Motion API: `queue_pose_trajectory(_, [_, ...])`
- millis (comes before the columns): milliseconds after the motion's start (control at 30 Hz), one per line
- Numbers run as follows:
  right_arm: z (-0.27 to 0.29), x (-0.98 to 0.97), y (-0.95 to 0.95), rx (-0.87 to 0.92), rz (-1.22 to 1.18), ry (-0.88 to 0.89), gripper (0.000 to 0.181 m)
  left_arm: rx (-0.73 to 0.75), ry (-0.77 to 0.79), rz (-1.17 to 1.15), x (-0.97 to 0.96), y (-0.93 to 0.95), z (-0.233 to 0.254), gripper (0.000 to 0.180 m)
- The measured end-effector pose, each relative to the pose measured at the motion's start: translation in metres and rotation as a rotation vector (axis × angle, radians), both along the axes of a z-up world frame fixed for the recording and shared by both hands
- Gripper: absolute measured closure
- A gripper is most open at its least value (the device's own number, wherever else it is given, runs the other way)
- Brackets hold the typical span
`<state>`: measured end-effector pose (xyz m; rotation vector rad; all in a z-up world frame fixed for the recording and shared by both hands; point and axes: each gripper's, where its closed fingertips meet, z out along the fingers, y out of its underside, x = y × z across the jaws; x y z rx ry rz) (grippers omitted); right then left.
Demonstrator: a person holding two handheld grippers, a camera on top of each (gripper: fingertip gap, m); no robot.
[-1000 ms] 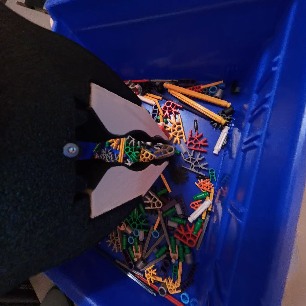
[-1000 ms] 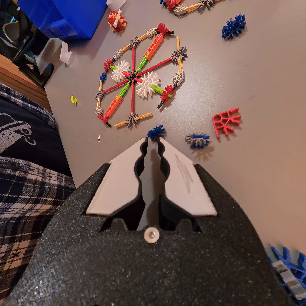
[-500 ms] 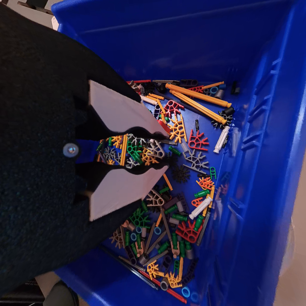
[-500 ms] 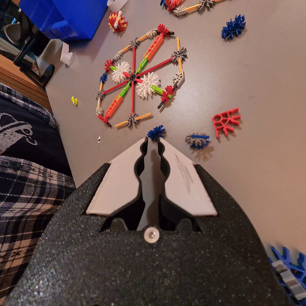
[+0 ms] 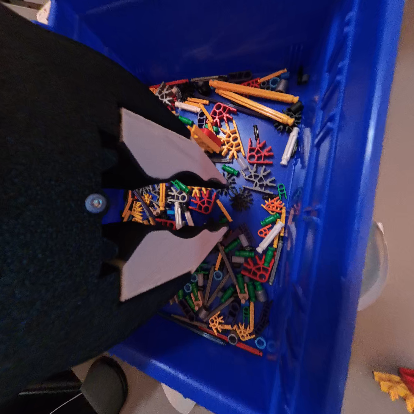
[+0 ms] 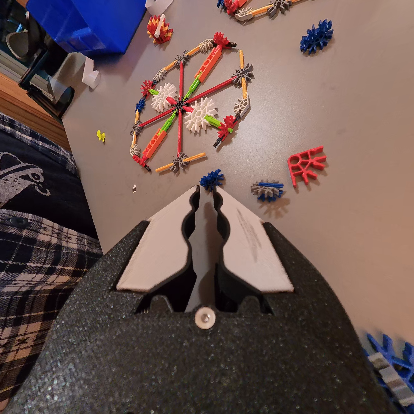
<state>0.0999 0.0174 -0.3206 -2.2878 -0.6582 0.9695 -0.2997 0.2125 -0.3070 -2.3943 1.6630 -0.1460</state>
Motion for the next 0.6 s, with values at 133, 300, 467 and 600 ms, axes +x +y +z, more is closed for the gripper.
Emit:
queue_pose_trajectory(133, [0.0, 0.0, 0.0, 0.0, 0.001, -0.001, 0.171, -0.038, -0.002, -0.051, 0.006, -0.014, -0.005, 0.147])
queue_pose_trajectory(300, [0.0, 0.0, 0.0, 0.001, 0.001, -0.002, 0.171, -0.07, 0.013, -0.072, 0.009, -0.023, -0.016, 0.143])
queue_pose_trajectory(467, [0.0, 0.0, 0.0, 0.002, 0.001, -0.001, 0.171, -0.06, 0.02, -0.064, 0.008, -0.022, -0.02, 0.164])
queue_pose_trajectory(600, [0.0, 0.0, 0.0, 0.004, 0.001, -0.001, 0.171, -0.059, 0.018, -0.056, 0.003, -0.02, -0.019, 0.175])
